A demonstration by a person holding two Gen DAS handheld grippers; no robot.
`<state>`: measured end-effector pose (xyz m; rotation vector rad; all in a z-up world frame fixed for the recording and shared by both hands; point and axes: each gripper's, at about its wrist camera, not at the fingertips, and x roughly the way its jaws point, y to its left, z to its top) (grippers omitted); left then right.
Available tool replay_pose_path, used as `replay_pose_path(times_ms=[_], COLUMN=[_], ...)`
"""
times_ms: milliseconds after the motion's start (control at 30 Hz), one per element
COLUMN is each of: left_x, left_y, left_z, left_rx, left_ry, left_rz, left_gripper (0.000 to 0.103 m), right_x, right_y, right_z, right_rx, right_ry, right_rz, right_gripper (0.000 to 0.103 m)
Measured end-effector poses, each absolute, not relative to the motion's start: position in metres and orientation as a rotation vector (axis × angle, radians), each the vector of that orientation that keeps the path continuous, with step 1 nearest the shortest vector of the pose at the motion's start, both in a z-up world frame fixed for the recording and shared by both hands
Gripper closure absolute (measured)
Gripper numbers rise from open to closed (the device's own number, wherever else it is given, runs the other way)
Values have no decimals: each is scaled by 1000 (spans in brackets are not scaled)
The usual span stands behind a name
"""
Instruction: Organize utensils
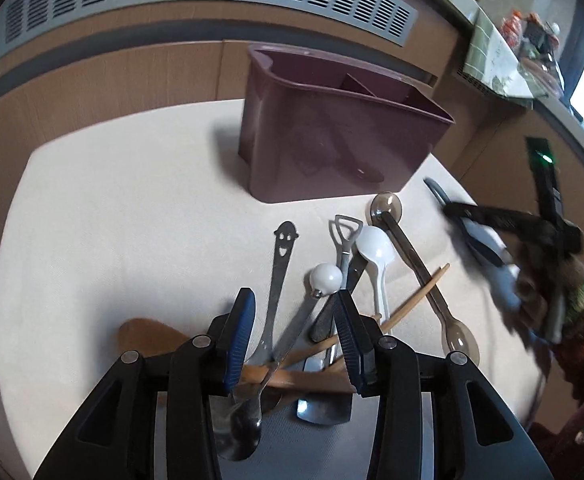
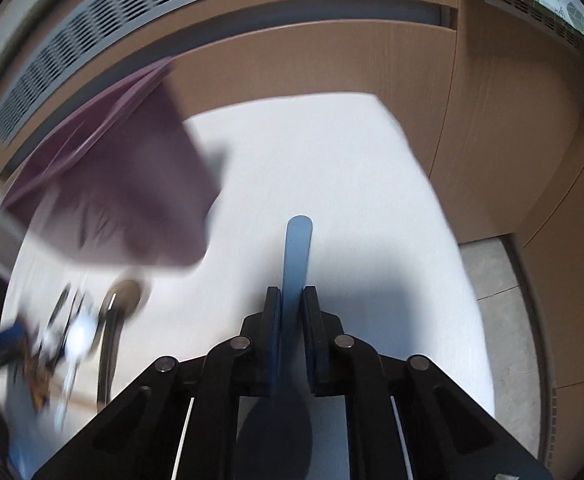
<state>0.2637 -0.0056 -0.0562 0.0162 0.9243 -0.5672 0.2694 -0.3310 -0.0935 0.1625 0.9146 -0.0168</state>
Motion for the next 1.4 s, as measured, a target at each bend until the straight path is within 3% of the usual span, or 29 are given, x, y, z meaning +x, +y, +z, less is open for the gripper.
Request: replay_pose_path(times_ms=[400, 600, 833, 967, 1400], left_x=[275, 272, 279, 284, 288], left_y=[-40, -39, -39, -47, -54], left_z=[-58, -60, -58, -59, -71], left_rx=[134, 175, 166, 186, 136], left_ry=[937, 952, 968, 956, 1000], left_rz=[-586, -566, -603, -601, -577], left_gripper=[61, 61, 62, 78, 78], right_x=[216, 237, 231, 229, 222], right_y=[-280, -268, -276, -274, -280], right_z=[-95, -95, -67, -64, -71], right_rx=[-9, -107, -30, -37, 7], right_ry=[905, 881, 734, 735, 746], right_rz=[206, 155, 162, 176, 168], right_gripper=[85, 92, 92, 92, 92])
